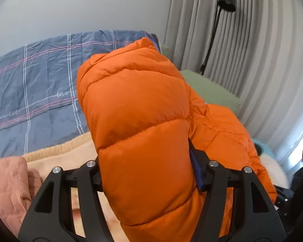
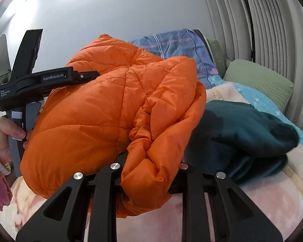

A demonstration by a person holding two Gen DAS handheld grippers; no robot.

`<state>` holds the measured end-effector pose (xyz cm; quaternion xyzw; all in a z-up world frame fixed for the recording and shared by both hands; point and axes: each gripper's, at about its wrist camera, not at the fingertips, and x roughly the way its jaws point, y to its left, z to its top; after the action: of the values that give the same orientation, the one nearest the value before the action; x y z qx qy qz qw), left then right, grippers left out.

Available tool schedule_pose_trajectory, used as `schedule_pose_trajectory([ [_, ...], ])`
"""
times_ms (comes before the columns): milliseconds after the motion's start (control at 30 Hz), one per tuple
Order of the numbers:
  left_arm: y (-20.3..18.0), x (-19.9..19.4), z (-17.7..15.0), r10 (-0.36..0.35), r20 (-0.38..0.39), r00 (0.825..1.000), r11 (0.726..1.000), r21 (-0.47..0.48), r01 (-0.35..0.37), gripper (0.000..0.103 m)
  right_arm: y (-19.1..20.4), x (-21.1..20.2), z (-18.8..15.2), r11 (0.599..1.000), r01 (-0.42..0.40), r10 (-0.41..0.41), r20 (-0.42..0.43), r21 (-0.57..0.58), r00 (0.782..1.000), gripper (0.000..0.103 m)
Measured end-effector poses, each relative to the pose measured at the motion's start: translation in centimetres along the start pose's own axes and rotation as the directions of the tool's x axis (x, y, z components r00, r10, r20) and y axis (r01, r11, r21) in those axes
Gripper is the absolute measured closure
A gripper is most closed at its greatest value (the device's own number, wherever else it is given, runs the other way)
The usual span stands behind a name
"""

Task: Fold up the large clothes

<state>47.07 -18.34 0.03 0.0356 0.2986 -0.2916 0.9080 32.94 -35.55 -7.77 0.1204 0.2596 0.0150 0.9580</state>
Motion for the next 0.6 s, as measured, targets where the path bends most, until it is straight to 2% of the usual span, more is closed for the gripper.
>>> schedule_pose_trajectory([
  [267,1.8,8.3,-2.3,0.116,-0.096,0.989,0.992,0.063,-0.111,0.036,-0.1,6.0,-2.5,0.996,0.092,-0.092,-0.066,-0.005,0.994,0.081],
  [333,2.6,10.3,-3.7,0.173,-0.116,0.978,0.985,0.04,-0.169,0.029,-0.2,7.6,-3.8,0.993,0.108,-0.111,-0.093,-0.042,0.989,0.081],
  [433,3.5,13.0,-6.3,0.285,-0.166,0.944,0.958,0.022,-0.285,0.022,-0.7,9.1,-5.5,0.99,0.141,-0.143,-0.118,-0.025,0.983,0.081],
  [467,3.6,13.4,-6.8,0.302,-0.169,0.938,0.953,0.018,-0.303,0.02,-0.6,9.0,-5.9,0.987,0.16,-0.162,-0.105,-0.031,0.981,0.081],
  [567,4.1,13.0,-7.7,0.346,-0.102,0.933,0.937,-0.02,-0.35,0.014,-0.5,8.7,-6.7,0.983,0.182,-0.184,-0.086,-0.022,0.979,0.08],
  [600,4.0,13.0,-7.7,0.378,-0.075,0.923,0.925,-0.009,-0.38,0.013,-0.7,8.8,-6.8,0.983,0.181,-0.181,-0.088,-0.011,0.979,0.08],
])
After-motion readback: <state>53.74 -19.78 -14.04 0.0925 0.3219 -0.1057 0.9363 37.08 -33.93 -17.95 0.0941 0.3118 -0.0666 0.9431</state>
